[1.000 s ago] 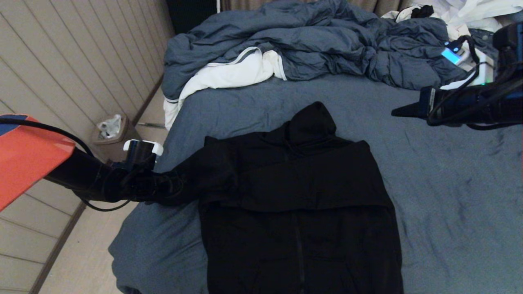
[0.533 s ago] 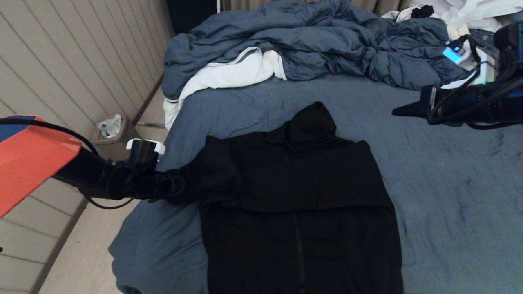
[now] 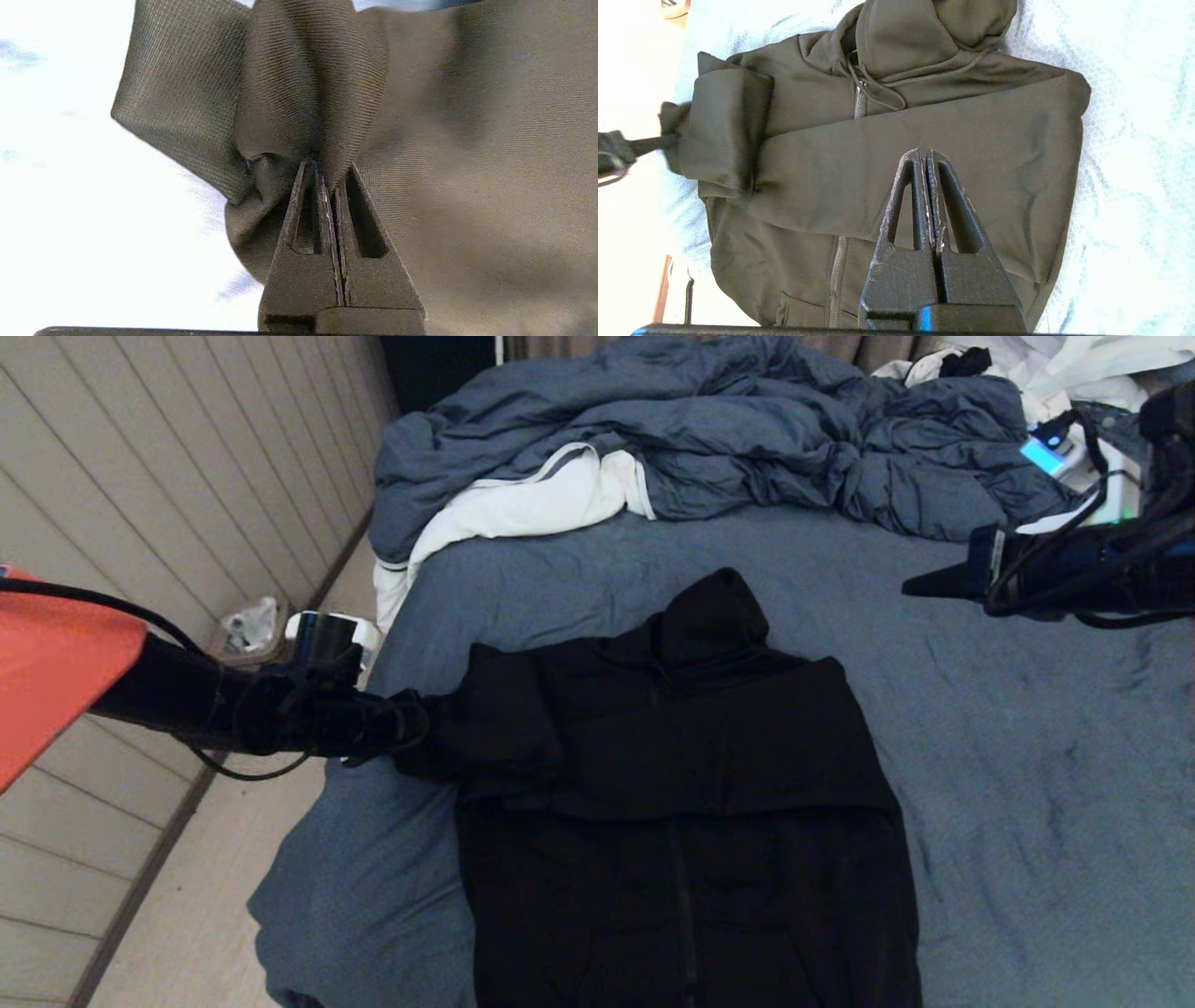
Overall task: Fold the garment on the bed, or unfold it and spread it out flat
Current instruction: Fold the black sweatshirt
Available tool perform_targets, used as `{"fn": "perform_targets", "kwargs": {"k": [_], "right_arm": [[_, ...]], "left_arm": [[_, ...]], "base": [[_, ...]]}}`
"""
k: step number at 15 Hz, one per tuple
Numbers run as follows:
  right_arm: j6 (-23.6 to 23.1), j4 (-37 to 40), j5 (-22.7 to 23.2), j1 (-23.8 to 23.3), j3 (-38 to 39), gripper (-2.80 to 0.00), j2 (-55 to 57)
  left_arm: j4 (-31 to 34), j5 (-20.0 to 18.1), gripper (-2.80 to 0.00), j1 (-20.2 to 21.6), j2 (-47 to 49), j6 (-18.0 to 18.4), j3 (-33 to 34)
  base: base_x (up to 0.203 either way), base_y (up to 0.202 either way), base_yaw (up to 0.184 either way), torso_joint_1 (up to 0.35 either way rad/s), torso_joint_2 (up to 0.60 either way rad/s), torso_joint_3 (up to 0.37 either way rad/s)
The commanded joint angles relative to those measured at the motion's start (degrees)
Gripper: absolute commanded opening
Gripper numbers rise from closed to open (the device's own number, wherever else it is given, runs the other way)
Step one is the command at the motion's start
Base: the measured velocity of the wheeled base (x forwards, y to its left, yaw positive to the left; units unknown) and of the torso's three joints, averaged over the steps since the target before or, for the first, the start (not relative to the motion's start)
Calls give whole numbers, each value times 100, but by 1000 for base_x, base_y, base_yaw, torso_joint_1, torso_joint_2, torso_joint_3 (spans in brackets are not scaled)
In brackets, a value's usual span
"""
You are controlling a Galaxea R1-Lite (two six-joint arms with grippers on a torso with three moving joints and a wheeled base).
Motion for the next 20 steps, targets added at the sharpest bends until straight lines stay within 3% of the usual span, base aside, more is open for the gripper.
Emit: {"fn": "perform_targets", "kwargs": {"k": [1, 5, 8, 10, 12, 15, 18, 20], "right_arm": [[5, 7, 18, -14, -13, -280, -20], [14, 7, 18, -16, -11, -280, -123], [14, 16, 71, -32, -4, -280, -182], [14, 16, 80, -32, -4, -280, -182], [14, 16, 80, -32, -4, -280, -182], [5, 16, 80, -23, -4, -280, -182], [-8, 16, 80, -9, 23, -280, -174], [-20, 16, 80, 10, 47, -280, -156]], "left_arm": [[228, 4, -280, -245, -410, -21, -224], [1014, 137, -280, -880, -781, -3, -905], [1423, 686, -280, -1404, -766, 91, -1437], [1632, 834, -280, -1545, -707, 245, -1850], [1975, 910, -280, -1750, -589, 290, -2401], [2387, 1004, -280, -2407, -257, 424, -3073], [2606, 1068, -280, -3028, 218, 613, -3266], [2649, 1049, -280, -3214, 495, 636, -3309]], "base": [[0, 0, 0, 0, 0, 0], [0, 0, 0, 0, 0, 0], [0, 0, 0, 0, 0, 0], [0, 0, 0, 0, 0, 0], [0, 0, 0, 0, 0, 0], [0, 0, 0, 0, 0, 0], [0, 0, 0, 0, 0, 0], [0, 0, 0, 0, 0, 0]]}}
